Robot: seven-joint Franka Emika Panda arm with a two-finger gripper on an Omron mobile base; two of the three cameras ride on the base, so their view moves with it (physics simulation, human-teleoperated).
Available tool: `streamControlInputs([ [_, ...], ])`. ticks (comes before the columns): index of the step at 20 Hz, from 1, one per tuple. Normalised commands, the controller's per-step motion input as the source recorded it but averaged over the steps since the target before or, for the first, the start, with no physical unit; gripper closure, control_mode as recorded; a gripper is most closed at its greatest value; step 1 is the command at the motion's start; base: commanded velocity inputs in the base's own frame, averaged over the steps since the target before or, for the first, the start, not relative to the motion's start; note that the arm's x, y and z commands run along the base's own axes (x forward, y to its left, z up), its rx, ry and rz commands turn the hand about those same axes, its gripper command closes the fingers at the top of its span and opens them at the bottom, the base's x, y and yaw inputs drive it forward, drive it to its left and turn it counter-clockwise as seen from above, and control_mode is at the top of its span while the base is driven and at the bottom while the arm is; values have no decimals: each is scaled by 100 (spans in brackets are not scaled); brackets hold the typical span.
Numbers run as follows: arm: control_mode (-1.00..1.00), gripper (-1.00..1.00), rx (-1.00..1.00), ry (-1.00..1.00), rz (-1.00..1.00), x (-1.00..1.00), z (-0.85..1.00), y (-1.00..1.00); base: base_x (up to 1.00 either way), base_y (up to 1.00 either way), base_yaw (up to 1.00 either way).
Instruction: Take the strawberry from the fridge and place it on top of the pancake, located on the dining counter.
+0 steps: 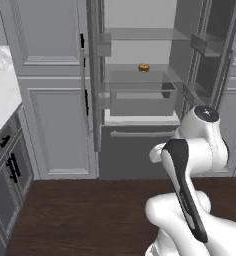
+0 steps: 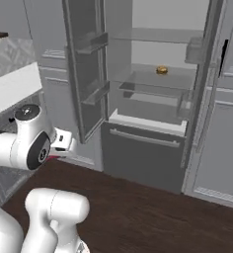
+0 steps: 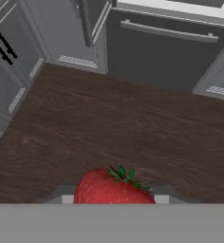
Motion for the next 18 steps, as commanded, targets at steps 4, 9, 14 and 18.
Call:
streamControlInputs([
  [4, 100, 100, 0, 0, 0, 0, 0, 0, -43, 32, 73],
  [9, 100, 100, 0, 0, 0, 0, 0, 0, -30, 25, 78],
  [14, 100, 100, 0, 0, 0, 0, 0, 0, -28, 31, 78],
  [18, 100, 100, 0, 0, 0, 0, 0, 0, -30, 41, 76],
])
